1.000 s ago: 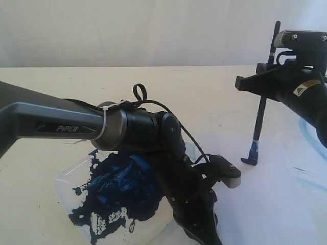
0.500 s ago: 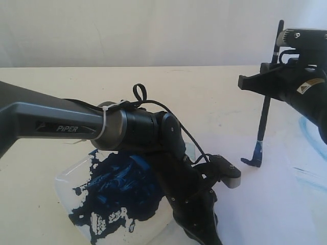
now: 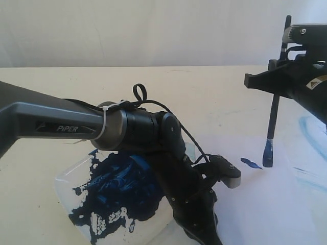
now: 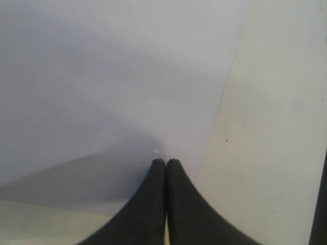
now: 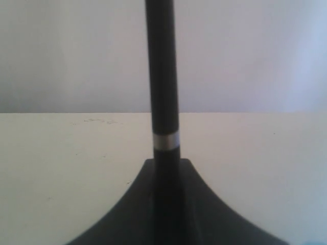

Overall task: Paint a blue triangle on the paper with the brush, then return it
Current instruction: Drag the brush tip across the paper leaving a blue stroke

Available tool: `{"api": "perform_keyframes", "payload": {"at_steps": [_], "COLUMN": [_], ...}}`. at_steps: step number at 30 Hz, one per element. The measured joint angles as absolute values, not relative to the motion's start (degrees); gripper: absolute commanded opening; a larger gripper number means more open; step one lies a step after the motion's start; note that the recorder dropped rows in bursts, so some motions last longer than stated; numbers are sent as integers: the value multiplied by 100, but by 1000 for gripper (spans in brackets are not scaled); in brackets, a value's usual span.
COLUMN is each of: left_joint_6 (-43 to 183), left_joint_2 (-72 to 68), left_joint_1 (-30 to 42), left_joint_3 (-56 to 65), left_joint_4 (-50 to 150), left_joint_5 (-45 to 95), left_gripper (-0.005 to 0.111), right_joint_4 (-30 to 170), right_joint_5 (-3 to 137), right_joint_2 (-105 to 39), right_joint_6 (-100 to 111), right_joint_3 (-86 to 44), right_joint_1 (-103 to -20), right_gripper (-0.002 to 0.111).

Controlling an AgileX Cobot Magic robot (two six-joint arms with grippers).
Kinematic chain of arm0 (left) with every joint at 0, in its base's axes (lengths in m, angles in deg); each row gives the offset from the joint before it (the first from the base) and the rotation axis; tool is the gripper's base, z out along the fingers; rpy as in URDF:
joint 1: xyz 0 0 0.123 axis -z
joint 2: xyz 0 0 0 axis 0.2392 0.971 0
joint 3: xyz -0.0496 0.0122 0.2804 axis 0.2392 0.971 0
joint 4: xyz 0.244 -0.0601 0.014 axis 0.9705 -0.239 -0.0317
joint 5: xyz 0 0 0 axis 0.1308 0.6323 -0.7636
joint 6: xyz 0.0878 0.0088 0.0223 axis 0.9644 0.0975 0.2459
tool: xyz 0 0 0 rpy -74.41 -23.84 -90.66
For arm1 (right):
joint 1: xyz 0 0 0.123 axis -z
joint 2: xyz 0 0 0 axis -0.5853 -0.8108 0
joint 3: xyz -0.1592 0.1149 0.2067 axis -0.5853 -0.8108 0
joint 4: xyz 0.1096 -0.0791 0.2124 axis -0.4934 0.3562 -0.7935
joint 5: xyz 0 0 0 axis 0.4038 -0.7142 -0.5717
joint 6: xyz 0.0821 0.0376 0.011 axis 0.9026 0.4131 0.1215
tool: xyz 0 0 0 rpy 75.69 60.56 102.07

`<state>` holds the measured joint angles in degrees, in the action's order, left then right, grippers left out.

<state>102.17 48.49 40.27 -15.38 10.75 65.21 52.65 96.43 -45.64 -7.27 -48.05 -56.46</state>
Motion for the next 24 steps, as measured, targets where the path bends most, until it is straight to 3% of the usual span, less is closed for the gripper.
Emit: {"api": "perform_keyframes", "payload": {"at_steps": [12,24], "left_joint_6": [10217,10217], "left_joint_2": [4849,4849], "left_joint_1": [4027,4027], "left_joint_3": [-1538,-1538], "left_joint_4": [1075,1075], "left_joint_5": [6521,6521], "left_gripper": [0,0], "right_joint_4": [4816,5841], "right_joint_5": [9595,10141], "right_joint_2": [-4521,-4808], "right_joint_6": [-647,649], "right_joint_3": [-4805,-4743], "right_joint_1": [-5646,-5646], "right_gripper": [0,0]}}
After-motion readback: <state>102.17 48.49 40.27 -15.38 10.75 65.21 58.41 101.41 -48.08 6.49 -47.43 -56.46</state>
